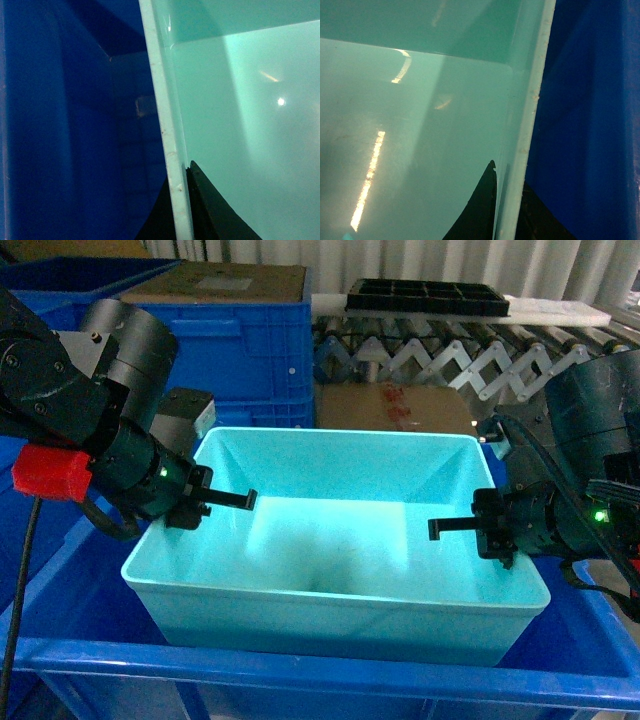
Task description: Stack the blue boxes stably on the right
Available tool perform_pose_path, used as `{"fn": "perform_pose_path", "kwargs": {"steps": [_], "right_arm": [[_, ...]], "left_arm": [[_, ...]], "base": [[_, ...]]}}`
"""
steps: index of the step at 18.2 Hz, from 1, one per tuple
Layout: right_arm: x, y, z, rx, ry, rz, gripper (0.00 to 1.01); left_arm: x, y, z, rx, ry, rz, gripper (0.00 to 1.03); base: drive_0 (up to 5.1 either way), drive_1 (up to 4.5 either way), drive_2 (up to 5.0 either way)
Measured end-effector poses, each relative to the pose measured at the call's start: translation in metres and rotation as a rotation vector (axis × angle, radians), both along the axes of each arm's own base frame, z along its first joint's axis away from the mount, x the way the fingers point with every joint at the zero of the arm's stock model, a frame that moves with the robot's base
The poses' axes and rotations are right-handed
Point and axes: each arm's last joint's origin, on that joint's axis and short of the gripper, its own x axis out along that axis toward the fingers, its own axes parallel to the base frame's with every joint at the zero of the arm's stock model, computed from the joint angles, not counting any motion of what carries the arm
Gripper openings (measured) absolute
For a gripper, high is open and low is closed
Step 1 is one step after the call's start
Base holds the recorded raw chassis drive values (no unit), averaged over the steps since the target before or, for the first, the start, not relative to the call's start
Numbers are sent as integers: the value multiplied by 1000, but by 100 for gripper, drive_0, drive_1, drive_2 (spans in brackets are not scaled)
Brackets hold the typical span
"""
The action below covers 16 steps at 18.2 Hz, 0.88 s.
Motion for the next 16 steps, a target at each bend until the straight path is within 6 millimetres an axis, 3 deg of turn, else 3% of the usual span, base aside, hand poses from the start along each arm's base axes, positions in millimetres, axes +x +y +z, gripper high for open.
{"fn": "perform_pose_path", "kwargs": {"steps": [7,8,9,10,14,15,16], "right_arm": [[0,0,2,0,-6,-2,7],[0,0,2,-7,-6,0,11],[-2,-2,0,-91,-2,28,32],[-2,-2,0,-120,-6,40,47],[-2,-1,0,-136,-11,64,94],[-1,-1,1,-134,-14,66,100],[-1,-1,1,-136,-14,67,98]], "left_arm": [[0,0,1,0,-3,0,2],[0,0,1,0,-3,-1,2],[0,0,4,24,-17,-12,7],[1,3,7,52,-26,-15,24],[1,5,9,68,-33,-15,69],[1,6,9,71,-33,-17,78],[1,6,9,72,-33,-19,85]], "base": [[0,0,0],[0,0,0],[0,0,0],[0,0,0],[0,0,0],[0,0,0],[0,0,0]]}}
